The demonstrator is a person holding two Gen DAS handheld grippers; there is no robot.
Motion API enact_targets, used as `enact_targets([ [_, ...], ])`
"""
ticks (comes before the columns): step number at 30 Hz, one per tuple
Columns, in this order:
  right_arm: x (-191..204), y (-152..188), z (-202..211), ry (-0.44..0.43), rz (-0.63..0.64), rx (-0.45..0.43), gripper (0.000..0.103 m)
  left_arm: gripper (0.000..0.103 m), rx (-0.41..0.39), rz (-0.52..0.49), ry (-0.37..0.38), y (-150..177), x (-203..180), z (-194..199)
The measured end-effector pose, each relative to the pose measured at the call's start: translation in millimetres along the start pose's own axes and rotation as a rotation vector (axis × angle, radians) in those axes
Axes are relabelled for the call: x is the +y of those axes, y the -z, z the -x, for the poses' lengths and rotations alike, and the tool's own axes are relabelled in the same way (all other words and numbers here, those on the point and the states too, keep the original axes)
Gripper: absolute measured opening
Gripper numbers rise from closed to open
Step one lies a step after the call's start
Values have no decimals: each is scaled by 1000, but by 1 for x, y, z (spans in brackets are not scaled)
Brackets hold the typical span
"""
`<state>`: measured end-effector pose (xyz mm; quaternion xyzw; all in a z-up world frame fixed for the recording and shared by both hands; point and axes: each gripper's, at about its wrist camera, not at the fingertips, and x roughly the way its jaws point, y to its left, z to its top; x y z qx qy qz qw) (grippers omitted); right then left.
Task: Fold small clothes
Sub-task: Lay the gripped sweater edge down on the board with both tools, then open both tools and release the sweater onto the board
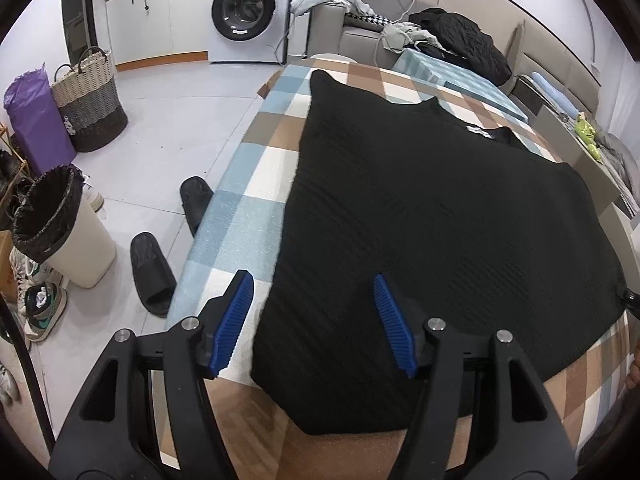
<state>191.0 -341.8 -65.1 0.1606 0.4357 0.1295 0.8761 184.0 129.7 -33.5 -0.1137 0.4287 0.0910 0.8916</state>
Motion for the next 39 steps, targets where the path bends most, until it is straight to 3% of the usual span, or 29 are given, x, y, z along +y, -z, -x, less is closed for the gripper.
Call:
enact_targets([
  [2,1,1,-1,9,13,-12,17,60,-3,-3,4,-4,-2,1],
  [4,-1,3,2,-5,8,-13,11,60,-6,-8,11,-5,-6,2],
  [10,-5,19,18,1,21,21,9,60,17,-41,14,-1,-13,0],
  [15,-8,19,21,-9,-38,19,18,60,30,-36,39,-1,-14,-6],
  [17,-11,17,21,-20,-75,6,37,60,35,-27,45,-3,-15,-10],
  [19,-10,17,23,-21,-80,-12,40,59,35,-30,48,-4,-15,-11],
  [20,-9,16,22,-30,-84,-17,40,57,29,-34,55,-4,-15,-12],
  [23,-9,15,20,-31,-118,-26,40,33,19,-45,81,-4,-13,-13],
  [25,-7,14,17,-8,-119,-35,40,11,13,-59,93,-2,-16,-12],
  [27,-3,13,18,9,-97,-66,36,7,-9,-82,80,-1,-20,-8],
  [29,0,14,16,37,-73,-65,18,6,-23,-90,77,1,-22,-5],
  [31,1,17,15,39,-55,-56,10,6,-24,-88,82,4,-21,-3],
  [39,-1,25,30,64,-30,-28,9,6,-24,-98,115,21,-12,9],
])
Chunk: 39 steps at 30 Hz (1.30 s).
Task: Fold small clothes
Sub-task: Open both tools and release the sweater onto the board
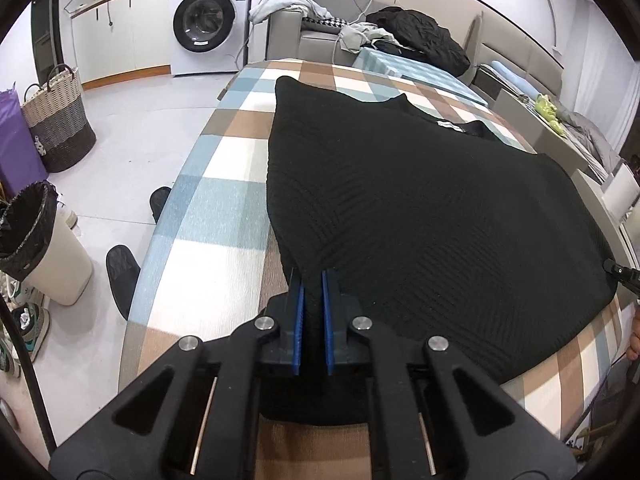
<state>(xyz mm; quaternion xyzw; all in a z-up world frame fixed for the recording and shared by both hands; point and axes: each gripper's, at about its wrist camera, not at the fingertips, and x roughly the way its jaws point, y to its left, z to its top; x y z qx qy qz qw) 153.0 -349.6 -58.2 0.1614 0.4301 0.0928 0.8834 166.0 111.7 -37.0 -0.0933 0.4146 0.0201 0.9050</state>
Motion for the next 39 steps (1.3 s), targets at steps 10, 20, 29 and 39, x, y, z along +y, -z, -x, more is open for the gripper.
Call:
enact_targets([
  [10,13,-22,10,175,37,-80,46,72,-62,52,-1,-2,0,17],
  [20,75,-22,-9,146,193,-78,81,73,-70,-77,14,-9,-30,20],
  [29,97,-24,-56,89,251,8,86,83,-45,-189,60,0,-83,6],
  [39,97,-15,-79,121,346,63,92,83,39,-224,18,10,-98,-25],
])
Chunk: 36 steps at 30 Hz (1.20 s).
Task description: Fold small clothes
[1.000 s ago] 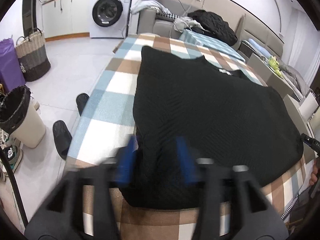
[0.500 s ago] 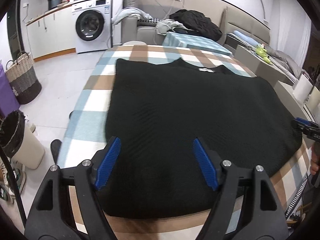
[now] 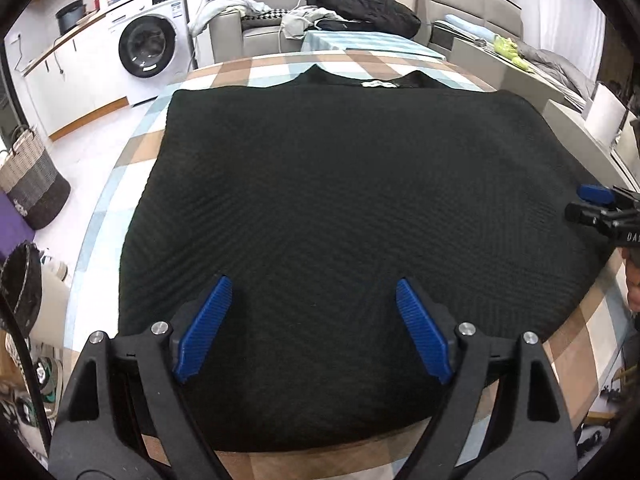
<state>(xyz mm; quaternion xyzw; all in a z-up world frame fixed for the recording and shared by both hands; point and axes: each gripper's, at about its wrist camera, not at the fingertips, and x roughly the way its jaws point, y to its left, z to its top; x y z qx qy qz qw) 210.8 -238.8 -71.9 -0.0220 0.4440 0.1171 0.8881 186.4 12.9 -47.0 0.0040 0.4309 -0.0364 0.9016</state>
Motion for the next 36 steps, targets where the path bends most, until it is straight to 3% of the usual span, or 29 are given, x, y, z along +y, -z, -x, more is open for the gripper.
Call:
enact_targets([
  [5,-10,8,12,53,23,31,92,83,-13,20,-32,1,14,2],
  [9,-29,23,20,80,-19,39,92,83,-28,85,1,3,32,5],
  [18,-35,22,51,35,-109,-85,93,83,-31,114,24,-1,35,12],
  [21,-27,16,54,4,-117,-90,93,83,-44,111,64,-2,25,18],
  [24,-13,17,51,-30,-112,-87,93,83,-85,67,62,0,3,21],
  [27,6,19,43,-51,-77,-68,93,83,-75,7,88,3,-20,20],
  [36,18,21,54,12,-10,-70,93,83,-28,-82,140,13,-60,14],
])
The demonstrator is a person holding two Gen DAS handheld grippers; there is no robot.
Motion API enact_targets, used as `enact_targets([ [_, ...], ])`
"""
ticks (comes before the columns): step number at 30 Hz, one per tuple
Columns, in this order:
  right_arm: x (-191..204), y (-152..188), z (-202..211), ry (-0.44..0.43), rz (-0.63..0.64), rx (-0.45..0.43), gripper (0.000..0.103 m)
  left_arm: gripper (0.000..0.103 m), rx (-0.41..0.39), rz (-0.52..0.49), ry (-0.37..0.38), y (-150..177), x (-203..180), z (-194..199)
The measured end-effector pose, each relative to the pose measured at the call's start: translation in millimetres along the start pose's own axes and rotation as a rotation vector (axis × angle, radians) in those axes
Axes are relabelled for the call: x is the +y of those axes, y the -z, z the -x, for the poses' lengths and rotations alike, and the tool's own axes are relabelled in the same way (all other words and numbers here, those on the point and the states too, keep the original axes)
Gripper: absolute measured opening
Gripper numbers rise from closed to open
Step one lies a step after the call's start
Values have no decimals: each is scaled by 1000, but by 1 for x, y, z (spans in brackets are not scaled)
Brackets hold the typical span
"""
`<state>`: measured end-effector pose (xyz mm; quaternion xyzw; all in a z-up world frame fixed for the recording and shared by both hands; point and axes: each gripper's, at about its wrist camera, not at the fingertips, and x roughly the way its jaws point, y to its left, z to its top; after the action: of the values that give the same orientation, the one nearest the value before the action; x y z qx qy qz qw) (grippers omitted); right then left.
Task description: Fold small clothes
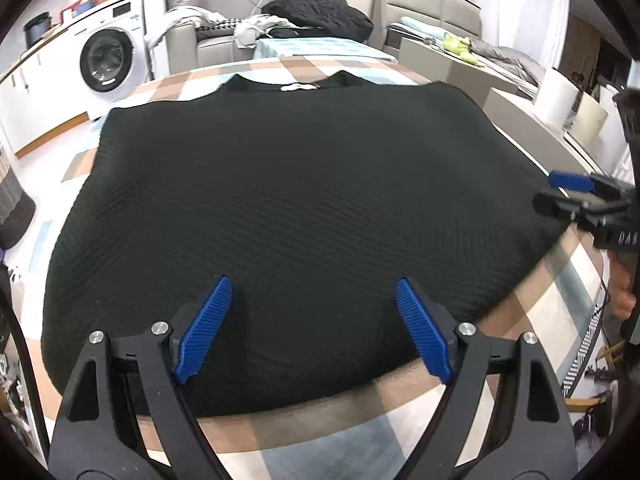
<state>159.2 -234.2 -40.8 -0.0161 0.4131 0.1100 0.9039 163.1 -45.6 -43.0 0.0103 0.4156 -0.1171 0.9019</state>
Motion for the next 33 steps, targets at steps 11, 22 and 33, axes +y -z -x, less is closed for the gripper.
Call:
enact_targets([
  [11,-14,22,30,59,-68,-48,93,83,25,-40,21,-2,-26,-3],
  [22,46,7,-30,-32,104,46,93,83,30,-49,-6,-2,-38,-9],
  [33,-8,34,-12,61,49,95,92,83,33,-9,-60,-6,-2,-8],
])
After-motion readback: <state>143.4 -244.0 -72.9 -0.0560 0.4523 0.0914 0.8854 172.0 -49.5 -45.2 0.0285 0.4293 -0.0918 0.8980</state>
